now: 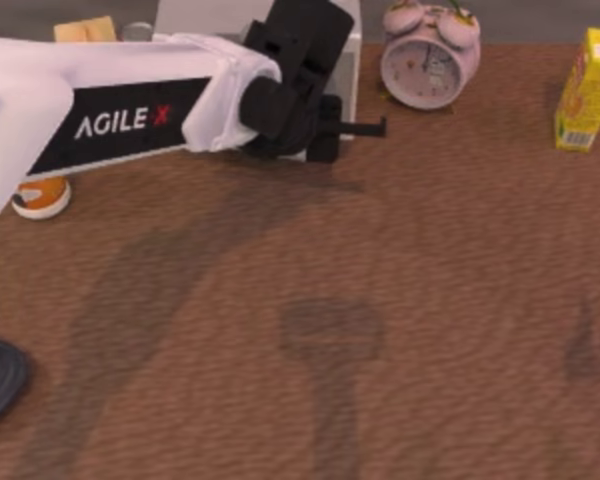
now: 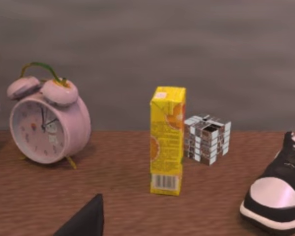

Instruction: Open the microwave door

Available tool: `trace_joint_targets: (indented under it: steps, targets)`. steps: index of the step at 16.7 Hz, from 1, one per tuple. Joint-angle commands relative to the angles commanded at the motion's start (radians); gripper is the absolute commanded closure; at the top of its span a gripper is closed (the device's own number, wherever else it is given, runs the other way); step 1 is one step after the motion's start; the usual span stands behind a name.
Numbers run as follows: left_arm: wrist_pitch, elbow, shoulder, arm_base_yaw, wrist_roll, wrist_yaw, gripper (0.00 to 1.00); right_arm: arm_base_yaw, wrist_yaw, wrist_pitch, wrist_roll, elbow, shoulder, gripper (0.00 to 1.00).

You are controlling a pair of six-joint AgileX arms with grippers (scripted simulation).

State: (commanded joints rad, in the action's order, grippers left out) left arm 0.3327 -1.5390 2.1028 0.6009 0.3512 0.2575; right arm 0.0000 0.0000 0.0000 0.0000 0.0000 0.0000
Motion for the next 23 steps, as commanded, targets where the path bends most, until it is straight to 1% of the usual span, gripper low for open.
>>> trace_joint_targets:
  steps: [5, 11, 23]
  targets:
    - [-0.001, -0.002, 0.001, 0.007, 0.003, -0.008, 1.0, 0.0, 0.0, 0.0, 0.0, 0.0, 0.0, 0.0]
    - [-0.03, 0.051, -0.033, -0.008, -0.043, -0.034, 1.0, 0.0, 0.0, 0.0, 0.0, 0.0, 0.0, 0.0]
    - [-0.031, 0.054, -0.034, -0.009, -0.045, -0.035, 1.0, 0.0, 0.0, 0.0, 0.0, 0.0, 0.0, 0.0]
